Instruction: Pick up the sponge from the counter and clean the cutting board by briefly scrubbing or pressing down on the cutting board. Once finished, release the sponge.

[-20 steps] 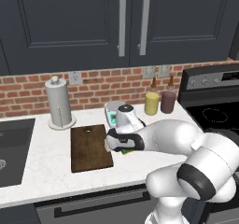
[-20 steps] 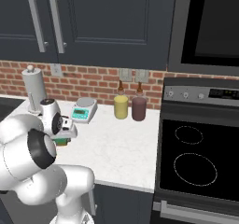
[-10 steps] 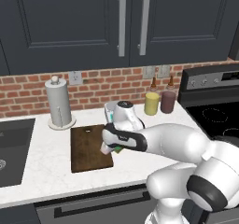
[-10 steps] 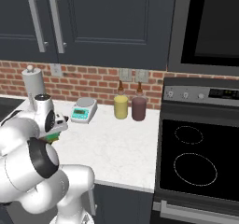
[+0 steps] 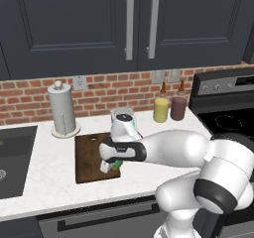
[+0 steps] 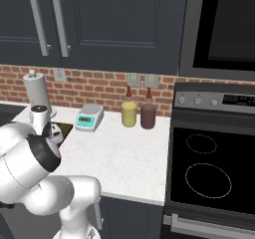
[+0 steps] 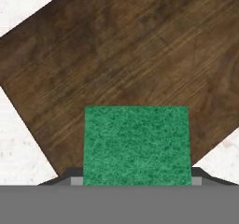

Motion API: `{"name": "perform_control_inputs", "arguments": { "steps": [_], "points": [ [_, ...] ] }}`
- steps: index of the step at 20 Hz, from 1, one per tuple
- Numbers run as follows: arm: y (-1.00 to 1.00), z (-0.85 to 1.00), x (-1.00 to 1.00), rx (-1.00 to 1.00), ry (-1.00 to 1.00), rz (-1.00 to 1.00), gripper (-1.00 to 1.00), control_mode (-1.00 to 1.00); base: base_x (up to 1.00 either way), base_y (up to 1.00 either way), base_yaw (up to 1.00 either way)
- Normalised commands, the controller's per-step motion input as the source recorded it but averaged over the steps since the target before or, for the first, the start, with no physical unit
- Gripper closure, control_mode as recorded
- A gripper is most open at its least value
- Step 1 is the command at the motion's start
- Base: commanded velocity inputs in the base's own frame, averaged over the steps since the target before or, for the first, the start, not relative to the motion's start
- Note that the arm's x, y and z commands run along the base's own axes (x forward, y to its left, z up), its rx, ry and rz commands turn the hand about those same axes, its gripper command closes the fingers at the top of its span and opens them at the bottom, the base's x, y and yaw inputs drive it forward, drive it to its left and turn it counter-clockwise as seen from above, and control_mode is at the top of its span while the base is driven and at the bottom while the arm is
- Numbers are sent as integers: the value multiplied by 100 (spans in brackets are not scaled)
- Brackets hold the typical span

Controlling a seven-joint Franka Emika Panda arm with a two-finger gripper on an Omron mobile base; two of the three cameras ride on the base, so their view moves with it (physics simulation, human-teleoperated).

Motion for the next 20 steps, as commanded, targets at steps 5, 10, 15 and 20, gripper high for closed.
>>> {"name": "perform_control_inputs", "arguments": {
  "steps": [5,10,15,20],
  "points": [
    [46,-2,-2,-3,0,7,100,-100,0,0,0],
    [-1,-10,0,0,4,1,100,-100,0,0,0],
    [-12,-3,0,-4,1,3,100,-100,0,0,0],
    [-19,-7,0,-11,0,7,100,-100,0,0,0]
  ]
}}
